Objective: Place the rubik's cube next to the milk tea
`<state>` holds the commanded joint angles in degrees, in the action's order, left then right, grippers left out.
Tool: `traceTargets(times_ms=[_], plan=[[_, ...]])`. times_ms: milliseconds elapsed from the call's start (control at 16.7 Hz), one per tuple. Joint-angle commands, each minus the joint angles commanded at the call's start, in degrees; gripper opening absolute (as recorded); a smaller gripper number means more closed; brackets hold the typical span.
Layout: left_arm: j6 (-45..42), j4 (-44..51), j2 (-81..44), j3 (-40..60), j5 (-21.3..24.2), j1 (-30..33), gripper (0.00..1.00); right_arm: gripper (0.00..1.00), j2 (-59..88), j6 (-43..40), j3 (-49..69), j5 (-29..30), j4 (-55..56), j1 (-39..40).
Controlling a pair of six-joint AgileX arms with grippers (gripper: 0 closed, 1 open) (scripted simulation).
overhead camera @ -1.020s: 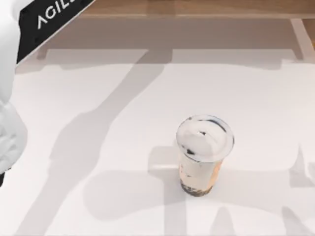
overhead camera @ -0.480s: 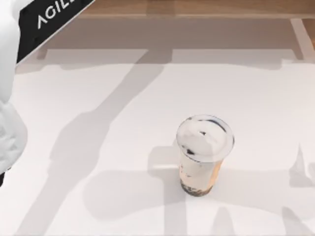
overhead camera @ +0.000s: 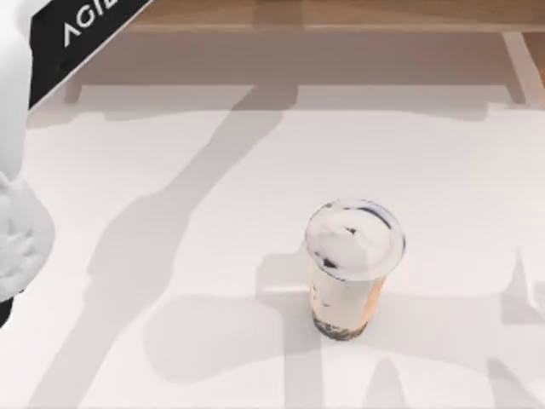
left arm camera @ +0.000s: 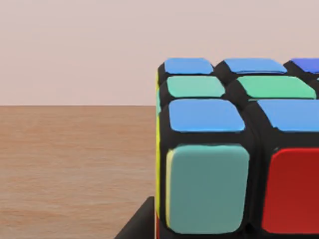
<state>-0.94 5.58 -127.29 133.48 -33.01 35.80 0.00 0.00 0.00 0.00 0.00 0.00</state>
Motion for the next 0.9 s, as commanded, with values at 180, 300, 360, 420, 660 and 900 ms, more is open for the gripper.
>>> traceTargets(times_ms=[180,300,360,420,660,900], plan=[[-0.1,-0.1,0.2,-0.2,0.0,0.0,0.0,1.0,0.0,0.0,0.0,0.0,0.0,0.0],[-0.2,0.5,1.0,-0.3,0.6,-0.1,0.0,1.0,0.0,0.0,0.0,0.0,0.0,0.0],[-0.2,1.5,2.2,-0.7,1.5,-0.1,0.0,1.0,0.0,0.0,0.0,0.0,0.0,0.0],[-0.1,3.1,4.0,-1.6,2.8,0.0,0.0,1.0,0.0,0.0,0.0,0.0,0.0,0.0],[1.2,13.3,15.7,-7.1,10.2,1.0,0.0,1.0,0.0,0.0,0.0,0.0,0.0,0.0],[5.9,26.3,26.1,-18.9,18.1,1.7,0.0,1.0,0.0,0.0,0.0,0.0,0.0,0.0]])
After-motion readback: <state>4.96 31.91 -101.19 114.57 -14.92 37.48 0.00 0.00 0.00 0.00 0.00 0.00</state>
